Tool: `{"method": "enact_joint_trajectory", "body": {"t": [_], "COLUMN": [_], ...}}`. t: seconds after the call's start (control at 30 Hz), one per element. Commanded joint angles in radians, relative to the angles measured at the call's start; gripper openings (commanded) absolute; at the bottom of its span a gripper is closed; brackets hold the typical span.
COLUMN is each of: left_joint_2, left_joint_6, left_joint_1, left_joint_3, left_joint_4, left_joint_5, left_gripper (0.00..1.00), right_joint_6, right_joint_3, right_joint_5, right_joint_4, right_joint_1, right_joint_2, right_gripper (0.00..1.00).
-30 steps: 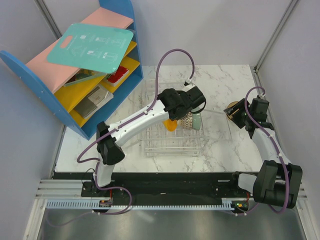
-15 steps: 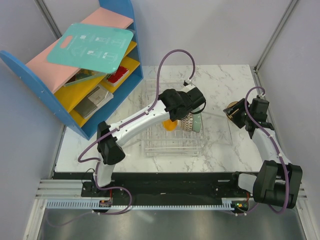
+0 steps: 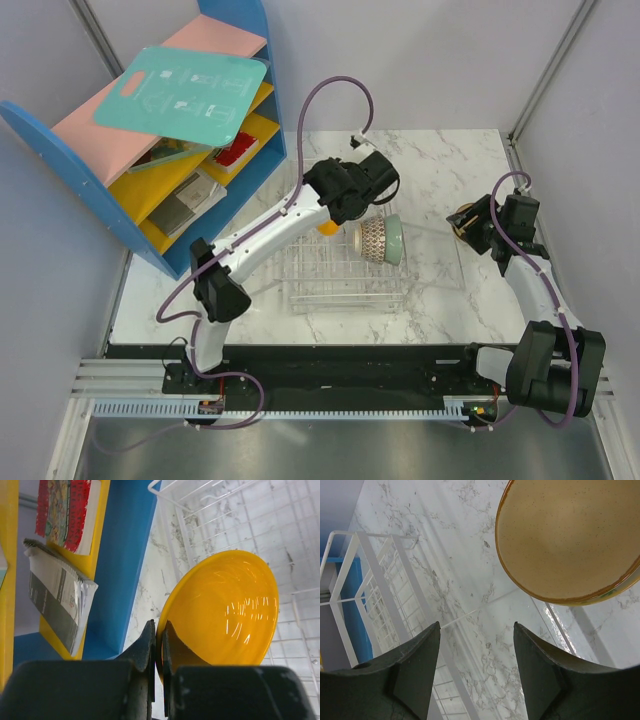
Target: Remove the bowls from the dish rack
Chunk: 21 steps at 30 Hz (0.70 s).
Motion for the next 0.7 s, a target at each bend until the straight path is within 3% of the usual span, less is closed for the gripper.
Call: {"method": "enact_joint_trajectory", "body": {"t": [0.0,0.27,0.37,0.67], "left_joint_2": [-0.088,-0.235,-0.186,-0.012], "left_joint_6": [-0.073,0.019,0.036,0.05], "left_joint_1": [0.022,0.036,0.044,0.07], "left_joint_3": [-0.024,-0.094,-0.05,0.171], "left_joint_4": [0.002,0.307,0.347,0.492], "left_joint_5": [-0.089,0.056,0.079,0.341], "left_gripper": [0.02,0.02,0.02,0.02], "right_joint_6": [0.003,0.066,0.072,0.129], "right_joint_3": [0.035,0.03,0.067,0.197], "right_joint_5": [-0.017,-0.058,-0.067,-0.118], "right_joint_4": [0.023,0.079,0.087,0.153], "right_joint_1": [-0.002,0.0,0.003,0.018], "right_joint_2": [-0.02,-0.051,-0.054,-0.016], "right_gripper": [0.68,0.71,0.72,0.78]}}
